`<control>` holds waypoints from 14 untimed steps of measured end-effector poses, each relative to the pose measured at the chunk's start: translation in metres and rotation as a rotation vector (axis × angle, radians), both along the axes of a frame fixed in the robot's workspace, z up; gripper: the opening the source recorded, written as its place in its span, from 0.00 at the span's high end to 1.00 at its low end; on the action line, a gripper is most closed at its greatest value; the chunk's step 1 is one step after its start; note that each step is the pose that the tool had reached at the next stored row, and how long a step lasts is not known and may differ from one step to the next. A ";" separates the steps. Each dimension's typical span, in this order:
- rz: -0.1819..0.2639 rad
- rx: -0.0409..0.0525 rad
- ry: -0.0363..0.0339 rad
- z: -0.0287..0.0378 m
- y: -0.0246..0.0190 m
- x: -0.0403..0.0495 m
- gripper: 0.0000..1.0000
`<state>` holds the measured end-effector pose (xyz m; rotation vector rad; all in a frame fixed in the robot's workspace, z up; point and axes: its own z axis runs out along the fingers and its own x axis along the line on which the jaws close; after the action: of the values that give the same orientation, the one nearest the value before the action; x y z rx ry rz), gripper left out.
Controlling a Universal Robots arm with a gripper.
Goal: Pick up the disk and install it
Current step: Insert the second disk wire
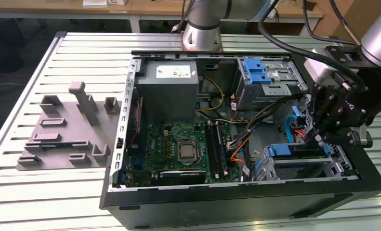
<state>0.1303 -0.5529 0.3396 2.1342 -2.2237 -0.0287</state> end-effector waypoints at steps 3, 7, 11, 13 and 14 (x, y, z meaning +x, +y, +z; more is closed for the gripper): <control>0.000 0.0001 -0.0001 0.0002 -0.0001 -0.0036 0.89; 0.000 0.0000 -0.0001 0.0095 0.0001 -0.0044 0.89; 0.000 0.0005 -0.0001 0.0147 0.0004 -0.0078 0.89; 0.000 0.0001 -0.0012 0.0149 0.0003 -0.0138 0.89; 0.000 0.0004 -0.0016 0.0150 0.0003 -0.0168 0.89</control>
<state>0.1135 -0.5525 0.3546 2.1353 -2.2245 -0.0274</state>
